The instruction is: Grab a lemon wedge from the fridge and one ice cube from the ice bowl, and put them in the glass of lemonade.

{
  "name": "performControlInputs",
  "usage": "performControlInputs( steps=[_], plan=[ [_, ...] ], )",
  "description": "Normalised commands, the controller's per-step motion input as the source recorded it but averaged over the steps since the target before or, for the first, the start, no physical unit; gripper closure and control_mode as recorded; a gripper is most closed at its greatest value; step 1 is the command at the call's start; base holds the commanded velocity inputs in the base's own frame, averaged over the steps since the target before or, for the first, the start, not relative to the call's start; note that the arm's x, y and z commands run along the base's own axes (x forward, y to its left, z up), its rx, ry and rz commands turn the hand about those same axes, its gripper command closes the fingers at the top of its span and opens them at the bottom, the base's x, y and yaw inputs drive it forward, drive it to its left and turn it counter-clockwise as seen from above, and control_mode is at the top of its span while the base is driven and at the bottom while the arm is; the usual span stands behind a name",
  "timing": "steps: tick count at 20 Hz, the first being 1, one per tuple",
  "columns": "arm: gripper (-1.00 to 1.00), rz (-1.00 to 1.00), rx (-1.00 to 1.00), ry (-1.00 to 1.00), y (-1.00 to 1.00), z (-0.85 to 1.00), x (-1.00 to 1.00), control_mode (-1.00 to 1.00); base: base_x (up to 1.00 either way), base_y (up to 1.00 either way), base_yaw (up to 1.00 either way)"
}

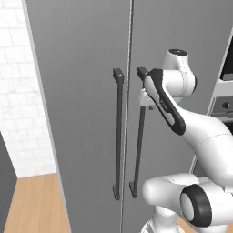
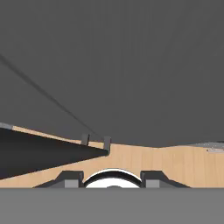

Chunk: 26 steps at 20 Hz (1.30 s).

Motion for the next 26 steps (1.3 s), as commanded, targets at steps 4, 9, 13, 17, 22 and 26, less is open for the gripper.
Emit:
performControlInputs(
  steps=[4, 9, 13, 17, 22, 26],
  plan=[
    [-1.00, 0.00, 0.00, 0.00, 0.00, 0.00, -0.37, -1.00, 0.00, 0.00, 0.00],
    [-1.00, 0.01, -0.01, -0.01, 0.26, 0.00, -0.29, -1.00, 0.00, 0.00, 0.00],
    [-1.00, 0.00, -0.01, 0.00, 0.11, 0.00, 0.00, 1.00, 0.00, 0.39, 0.00],
    [-1.00, 0.00, 0.00, 0.00, 0.00, 0.00, 0.00, 1.00, 0.00, 0.24, 0.00],
    [-1.00, 0.00, 0.00, 0.00, 0.00, 0.00, 0.00, 1.00, -0.40, 0.01, 0.00],
    [-1.00, 0.00, 0.00, 0.00, 0.00, 0.00, 0.00, 1.00, -0.56, 0.01, 0.00]
  ],
)
